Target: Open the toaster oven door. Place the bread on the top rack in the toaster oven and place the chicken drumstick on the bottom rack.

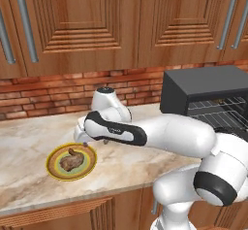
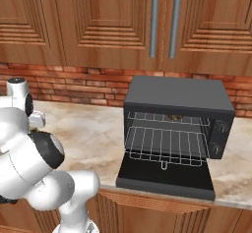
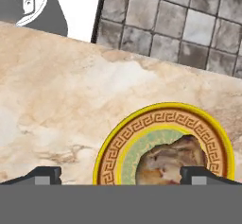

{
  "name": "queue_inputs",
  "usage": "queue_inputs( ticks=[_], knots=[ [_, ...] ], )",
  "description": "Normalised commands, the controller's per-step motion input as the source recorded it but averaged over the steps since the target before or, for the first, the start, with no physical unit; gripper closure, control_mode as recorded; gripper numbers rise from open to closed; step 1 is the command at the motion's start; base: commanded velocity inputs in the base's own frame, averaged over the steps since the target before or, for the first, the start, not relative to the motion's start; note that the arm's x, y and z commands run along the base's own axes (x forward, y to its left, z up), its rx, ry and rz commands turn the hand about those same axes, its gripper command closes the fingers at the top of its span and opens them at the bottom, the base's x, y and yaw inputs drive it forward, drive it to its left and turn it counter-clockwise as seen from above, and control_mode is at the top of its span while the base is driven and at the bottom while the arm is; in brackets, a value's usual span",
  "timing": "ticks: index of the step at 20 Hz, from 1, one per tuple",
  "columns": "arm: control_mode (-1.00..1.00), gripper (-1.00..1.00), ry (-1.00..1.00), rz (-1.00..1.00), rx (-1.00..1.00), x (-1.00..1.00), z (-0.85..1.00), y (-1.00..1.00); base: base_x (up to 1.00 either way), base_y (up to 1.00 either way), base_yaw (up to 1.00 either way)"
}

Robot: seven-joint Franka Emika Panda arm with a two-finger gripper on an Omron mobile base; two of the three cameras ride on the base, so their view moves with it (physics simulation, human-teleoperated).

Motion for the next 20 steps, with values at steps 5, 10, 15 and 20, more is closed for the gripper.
queue_inputs(
  ticks=[5,10,15,20],
  knots=[
    [-1.00,-1.00,0.00,0.07,-0.04,0.34,-0.44,0.77,0.00,0.00,0.00],
    [-1.00,-1.00,0.00,0.04,-0.03,0.39,-0.59,0.19,0.00,0.00,0.00],
    [-1.00,-1.00,-0.04,0.03,0.00,0.25,-0.31,0.06,0.00,0.00,0.00],
    [-1.00,-1.00,-0.04,0.02,0.00,0.00,-0.19,0.00,0.00,0.00,0.00]
  ],
)
